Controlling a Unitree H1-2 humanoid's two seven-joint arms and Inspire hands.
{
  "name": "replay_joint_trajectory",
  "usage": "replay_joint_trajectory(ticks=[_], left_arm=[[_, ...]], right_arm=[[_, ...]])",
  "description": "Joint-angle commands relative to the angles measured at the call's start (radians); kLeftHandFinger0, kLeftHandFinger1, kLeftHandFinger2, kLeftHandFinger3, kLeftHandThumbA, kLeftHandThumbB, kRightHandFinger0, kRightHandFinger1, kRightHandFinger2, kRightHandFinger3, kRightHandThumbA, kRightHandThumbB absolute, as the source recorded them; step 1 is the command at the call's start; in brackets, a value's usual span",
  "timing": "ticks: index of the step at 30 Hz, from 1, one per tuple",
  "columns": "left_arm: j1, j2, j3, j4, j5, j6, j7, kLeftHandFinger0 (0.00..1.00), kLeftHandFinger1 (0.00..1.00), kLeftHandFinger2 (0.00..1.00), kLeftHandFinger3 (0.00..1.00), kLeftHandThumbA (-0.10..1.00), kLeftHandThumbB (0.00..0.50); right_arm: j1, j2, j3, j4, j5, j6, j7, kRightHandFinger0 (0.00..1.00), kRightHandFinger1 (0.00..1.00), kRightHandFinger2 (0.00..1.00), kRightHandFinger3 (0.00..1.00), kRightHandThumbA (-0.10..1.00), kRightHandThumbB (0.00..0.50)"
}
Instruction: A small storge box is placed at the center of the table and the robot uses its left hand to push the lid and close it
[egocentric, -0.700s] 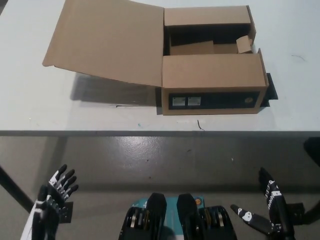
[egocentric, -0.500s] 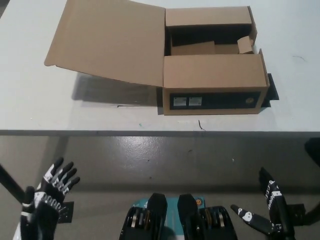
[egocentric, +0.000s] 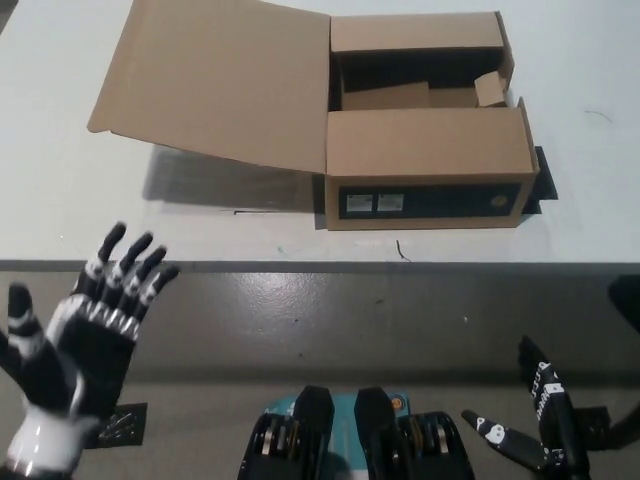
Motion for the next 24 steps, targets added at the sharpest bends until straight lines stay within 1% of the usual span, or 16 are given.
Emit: replay_joint_trajectory(ticks=[1,8,9,10,12,19,21,24], left_arm=[[-0.097,0.007,0.013,0.060,-0.173,0.108,-0.032,1.00,1.00,1.00,1.00,1.00,0.250],[-0.167,-0.011,0.030,0.176,-0.202,0.126,-0.050,1.00,1.00,1.00,1.00,1.00,0.268],[-0.177,-0.014,0.034,0.197,-0.212,0.128,-0.060,1.00,1.00,1.00,1.00,1.00,0.270],[-0.185,-0.016,0.036,0.214,-0.216,0.130,-0.064,1.00,1.00,1.00,1.00,1.00,0.284],[-0.193,-0.022,0.036,0.249,-0.212,0.131,-0.070,1.00,1.00,1.00,1.00,1.00,0.306],[-0.195,-0.038,0.038,0.307,-0.209,0.148,-0.081,1.00,1.00,1.00,1.00,1.00,0.296],[-0.196,-0.043,0.045,0.315,-0.209,0.153,-0.074,1.00,1.00,1.00,1.00,1.00,0.301],[-0.208,-0.044,0.058,0.334,-0.228,0.164,-0.087,1.00,1.00,1.00,1.00,1.00,0.305]], right_arm=[[-0.004,0.007,-0.017,-0.028,0.020,-0.083,-0.005,1.00,1.00,1.00,1.00,1.00,0.325],[-0.013,0.011,-0.022,-0.021,0.018,-0.083,-0.008,1.00,1.00,1.00,1.00,1.00,0.317],[-0.013,0.012,-0.024,-0.022,0.017,-0.083,-0.009,1.00,1.00,1.00,1.00,1.00,0.325],[-0.013,0.011,-0.021,-0.025,0.009,-0.083,-0.017,1.00,1.00,1.00,1.00,1.00,0.333],[-0.013,0.011,-0.022,-0.026,0.009,-0.083,-0.017,1.00,1.00,1.00,1.00,1.00,0.329],[-0.020,0.010,-0.029,-0.021,0.018,-0.083,-0.012,1.00,1.00,1.00,1.00,1.00,0.341],[-0.018,0.008,-0.027,-0.019,0.013,-0.083,-0.013,1.00,1.00,1.00,1.00,1.00,0.346],[-0.014,0.010,-0.029,-0.021,0.018,-0.083,-0.007,1.00,1.00,1.00,1.00,1.00,0.350]])
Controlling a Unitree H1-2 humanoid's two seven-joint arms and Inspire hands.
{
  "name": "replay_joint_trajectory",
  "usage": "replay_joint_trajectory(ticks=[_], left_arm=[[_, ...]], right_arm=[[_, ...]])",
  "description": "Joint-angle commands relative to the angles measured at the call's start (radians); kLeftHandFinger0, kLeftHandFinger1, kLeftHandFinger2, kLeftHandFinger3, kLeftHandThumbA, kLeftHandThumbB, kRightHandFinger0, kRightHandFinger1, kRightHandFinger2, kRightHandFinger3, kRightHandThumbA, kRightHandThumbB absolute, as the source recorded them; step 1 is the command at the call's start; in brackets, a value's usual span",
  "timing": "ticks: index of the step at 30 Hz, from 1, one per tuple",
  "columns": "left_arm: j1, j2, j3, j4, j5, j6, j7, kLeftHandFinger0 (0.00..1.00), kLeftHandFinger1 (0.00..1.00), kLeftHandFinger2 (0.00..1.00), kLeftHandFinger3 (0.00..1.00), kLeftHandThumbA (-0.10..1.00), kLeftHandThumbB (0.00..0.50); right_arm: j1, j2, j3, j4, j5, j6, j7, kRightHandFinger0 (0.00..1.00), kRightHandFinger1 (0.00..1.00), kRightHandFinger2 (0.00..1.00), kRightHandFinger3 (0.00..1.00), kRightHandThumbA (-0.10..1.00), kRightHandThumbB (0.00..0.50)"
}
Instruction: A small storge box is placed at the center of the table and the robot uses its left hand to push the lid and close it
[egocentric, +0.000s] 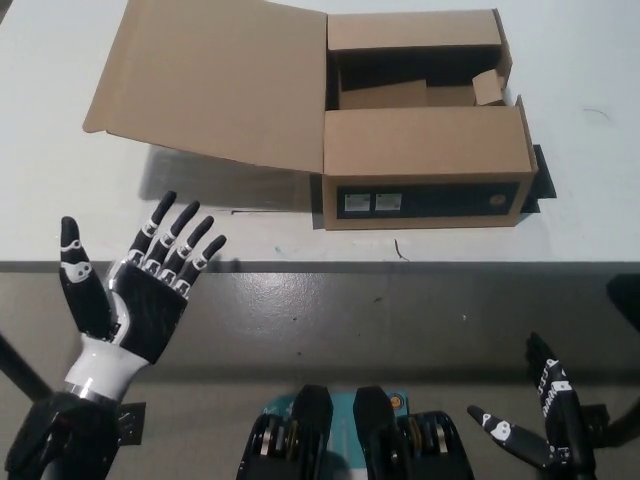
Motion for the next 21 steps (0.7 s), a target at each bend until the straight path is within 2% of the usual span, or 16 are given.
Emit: replay_joint_trajectory(ticks=[1,4,21], left_arm=[[-0.044,0.002,0.024,0.005,-0.034,0.021,-0.035,1.00,1.00,1.00,1.00,1.00,0.314],[-0.060,0.000,0.033,0.008,-0.023,0.020,-0.030,1.00,1.00,1.00,1.00,1.00,0.330],[-0.141,-0.014,0.086,0.095,-0.047,0.049,-0.036,1.00,1.00,1.00,1.00,1.00,0.335]], right_arm=[[-0.012,0.009,-0.010,-0.021,0.016,-0.056,-0.005,1.00,1.00,1.00,1.00,1.00,0.354],[-0.014,0.006,-0.008,-0.016,0.016,-0.056,-0.002,1.00,1.00,1.00,1.00,1.00,0.348],[-0.015,0.007,-0.002,-0.013,0.004,-0.056,-0.014,1.00,1.00,1.00,1.00,1.00,0.338]])
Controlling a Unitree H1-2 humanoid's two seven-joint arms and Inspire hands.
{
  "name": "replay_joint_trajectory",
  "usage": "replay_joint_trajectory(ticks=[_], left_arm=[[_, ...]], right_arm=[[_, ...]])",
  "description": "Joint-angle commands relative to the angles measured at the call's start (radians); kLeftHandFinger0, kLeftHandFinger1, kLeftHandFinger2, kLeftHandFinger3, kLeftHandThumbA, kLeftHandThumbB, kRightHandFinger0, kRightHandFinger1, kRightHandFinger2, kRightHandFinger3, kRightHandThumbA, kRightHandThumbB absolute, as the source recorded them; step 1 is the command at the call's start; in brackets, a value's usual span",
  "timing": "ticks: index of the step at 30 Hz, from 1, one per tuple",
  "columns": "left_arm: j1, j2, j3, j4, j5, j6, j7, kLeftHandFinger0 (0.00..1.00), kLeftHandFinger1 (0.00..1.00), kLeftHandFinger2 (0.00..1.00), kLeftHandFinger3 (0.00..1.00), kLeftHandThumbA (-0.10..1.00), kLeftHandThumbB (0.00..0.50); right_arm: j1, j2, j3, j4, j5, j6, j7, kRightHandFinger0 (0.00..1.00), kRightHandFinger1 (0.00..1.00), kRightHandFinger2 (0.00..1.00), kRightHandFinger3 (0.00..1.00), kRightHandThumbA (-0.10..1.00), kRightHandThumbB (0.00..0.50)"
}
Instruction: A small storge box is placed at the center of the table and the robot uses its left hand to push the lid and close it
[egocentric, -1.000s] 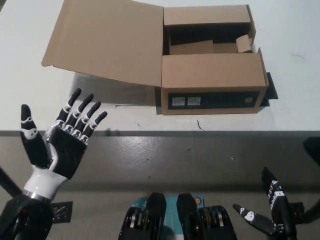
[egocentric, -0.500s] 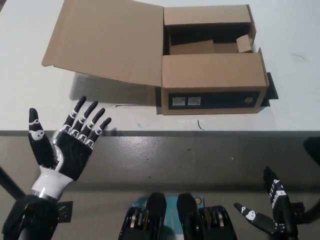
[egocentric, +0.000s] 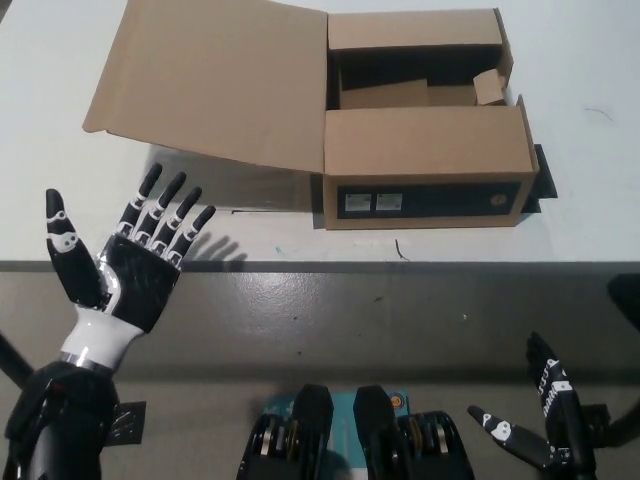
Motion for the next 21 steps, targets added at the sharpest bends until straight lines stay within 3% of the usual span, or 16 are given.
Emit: replay_joint_trajectory(ticks=[1,12,21], left_arm=[[-0.056,-0.001,0.017,0.037,-0.018,0.013,-0.027,1.00,1.00,1.00,1.00,1.00,0.331],[-0.118,-0.030,0.064,0.209,-0.027,0.013,-0.025,1.00,1.00,1.00,1.00,1.00,0.332],[-0.228,-0.083,0.196,0.313,-0.100,0.024,0.017,1.00,1.00,1.00,1.00,1.00,0.373]], right_arm=[[-0.016,0.008,-0.003,-0.012,0.009,-0.052,-0.010,1.00,1.00,1.00,1.00,1.00,0.357],[-0.019,0.003,-0.003,-0.014,0.007,-0.052,-0.007,1.00,1.00,1.00,1.00,1.00,0.362],[-0.019,0.004,-0.004,-0.013,0.012,-0.052,-0.002,1.00,1.00,1.00,1.00,1.00,0.360]])
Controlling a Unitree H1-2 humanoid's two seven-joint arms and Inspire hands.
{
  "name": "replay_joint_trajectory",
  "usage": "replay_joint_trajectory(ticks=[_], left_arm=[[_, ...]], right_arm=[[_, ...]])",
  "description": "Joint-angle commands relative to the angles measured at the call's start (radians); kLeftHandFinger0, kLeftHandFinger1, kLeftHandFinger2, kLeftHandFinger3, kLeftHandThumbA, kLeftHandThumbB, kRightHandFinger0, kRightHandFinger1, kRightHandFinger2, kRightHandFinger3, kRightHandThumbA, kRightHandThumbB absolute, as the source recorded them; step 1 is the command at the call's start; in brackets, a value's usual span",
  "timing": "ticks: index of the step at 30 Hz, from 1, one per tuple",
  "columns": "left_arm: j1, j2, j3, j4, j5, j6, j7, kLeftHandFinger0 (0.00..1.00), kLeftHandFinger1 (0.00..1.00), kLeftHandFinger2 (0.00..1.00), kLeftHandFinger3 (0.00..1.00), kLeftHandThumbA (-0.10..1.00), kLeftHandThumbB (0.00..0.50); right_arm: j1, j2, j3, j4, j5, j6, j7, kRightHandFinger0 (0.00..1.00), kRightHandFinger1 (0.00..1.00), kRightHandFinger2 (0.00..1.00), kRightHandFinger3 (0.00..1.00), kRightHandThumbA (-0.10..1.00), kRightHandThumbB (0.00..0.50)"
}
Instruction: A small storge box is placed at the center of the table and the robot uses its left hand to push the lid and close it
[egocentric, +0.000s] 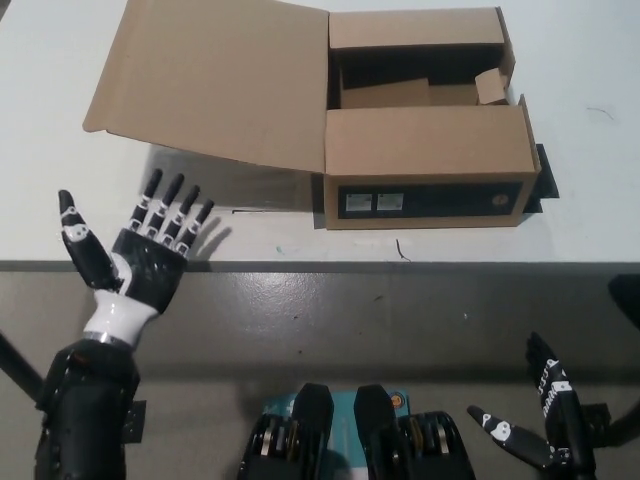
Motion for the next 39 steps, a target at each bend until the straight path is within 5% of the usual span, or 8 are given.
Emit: replay_joint_trajectory(ticks=[1,15,35,39], left_arm=[[-0.081,-0.016,0.046,0.004,-0.055,0.011,0.017,1.00,1.00,1.00,1.00,1.00,0.373],[-0.290,-0.004,0.119,0.162,-0.069,0.022,0.014,1.00,1.00,1.00,1.00,1.00,0.407],[-0.530,0.024,0.136,0.630,0.030,-0.128,-0.035,1.00,1.00,1.00,1.00,1.00,0.409],[-0.581,0.027,0.122,0.654,0.055,-0.143,-0.047,1.00,1.00,1.00,1.00,1.00,0.444]], right_arm=[[-0.021,0.004,-0.004,-0.012,0.012,-0.051,-0.003,1.00,1.00,1.00,1.00,1.00,0.359],[-0.022,0.003,0.000,-0.016,0.007,-0.051,-0.005,1.00,1.00,1.00,1.00,1.00,0.366],[-0.027,0.011,-0.002,-0.035,0.012,-0.051,-0.005,1.00,1.00,1.00,1.00,1.00,0.350],[-0.033,0.013,-0.002,-0.030,0.015,-0.051,0.001,1.00,1.00,1.00,1.00,1.00,0.353]])
